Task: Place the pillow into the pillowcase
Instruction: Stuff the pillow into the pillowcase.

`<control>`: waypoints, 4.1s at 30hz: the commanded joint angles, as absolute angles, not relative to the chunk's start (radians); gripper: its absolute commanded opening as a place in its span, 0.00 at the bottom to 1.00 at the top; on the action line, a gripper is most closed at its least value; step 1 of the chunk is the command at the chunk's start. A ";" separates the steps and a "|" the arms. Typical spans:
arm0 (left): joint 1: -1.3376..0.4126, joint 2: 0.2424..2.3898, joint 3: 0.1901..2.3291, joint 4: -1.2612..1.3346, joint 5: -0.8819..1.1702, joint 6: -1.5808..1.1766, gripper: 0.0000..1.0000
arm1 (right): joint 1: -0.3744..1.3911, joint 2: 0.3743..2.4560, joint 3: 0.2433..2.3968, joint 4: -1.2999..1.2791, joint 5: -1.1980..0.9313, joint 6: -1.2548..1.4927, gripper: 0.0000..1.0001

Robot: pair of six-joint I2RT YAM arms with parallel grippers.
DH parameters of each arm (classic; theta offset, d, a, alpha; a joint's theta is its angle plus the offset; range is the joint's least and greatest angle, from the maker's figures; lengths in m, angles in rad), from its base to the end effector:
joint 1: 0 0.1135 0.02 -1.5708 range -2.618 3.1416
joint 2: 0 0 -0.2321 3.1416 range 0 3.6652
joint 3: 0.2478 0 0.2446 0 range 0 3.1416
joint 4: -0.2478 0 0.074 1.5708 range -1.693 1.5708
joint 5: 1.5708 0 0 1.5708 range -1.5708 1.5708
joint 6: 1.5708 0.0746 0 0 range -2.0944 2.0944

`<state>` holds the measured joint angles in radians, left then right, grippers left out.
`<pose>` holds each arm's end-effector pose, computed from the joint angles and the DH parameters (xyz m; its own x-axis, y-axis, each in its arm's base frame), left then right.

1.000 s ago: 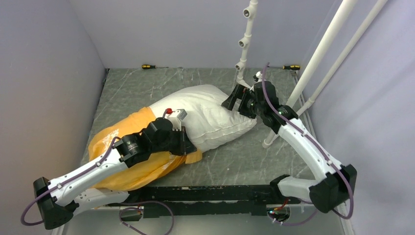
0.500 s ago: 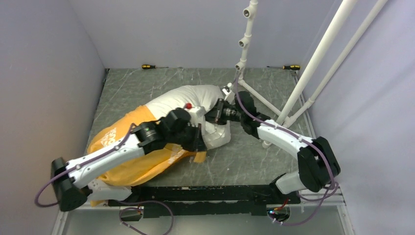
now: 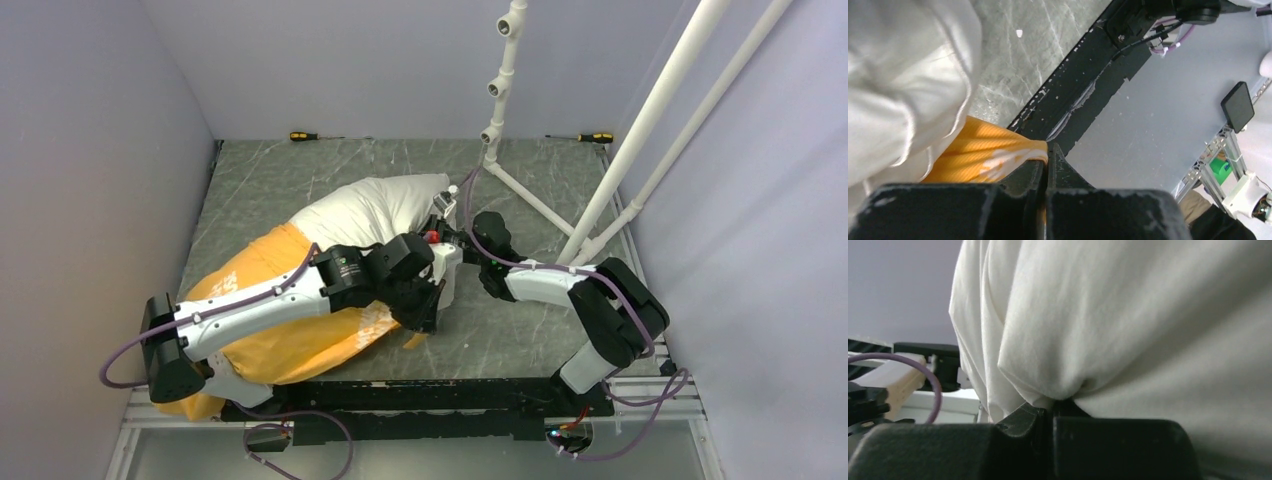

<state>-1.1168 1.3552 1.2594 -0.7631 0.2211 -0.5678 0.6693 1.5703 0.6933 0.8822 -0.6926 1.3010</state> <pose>0.1204 -0.2840 0.2661 -0.7853 0.4128 -0.4615 0.6137 0.6181 -0.4913 0.2442 0.2539 0.2023 -0.9418 0.2008 -0.2697 -0.2647 0.0522 0.9629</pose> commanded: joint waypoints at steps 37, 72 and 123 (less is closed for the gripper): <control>-1.032 1.167 1.481 -1.658 -0.584 -1.080 0.43 | 0.815 1.530 0.834 0.183 -0.777 0.857 0.00; -1.025 1.270 1.554 -0.580 0.294 -0.558 0.00 | 0.850 1.252 0.776 0.323 -0.776 0.902 0.00; -0.597 1.124 1.398 -1.329 -0.053 -0.557 0.60 | 0.890 0.758 0.877 -0.367 0.103 0.691 0.77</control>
<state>-0.6189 1.1393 1.4612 -1.4158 -0.1448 -0.5678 0.8715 0.8188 0.7147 -0.1383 -0.0639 0.7837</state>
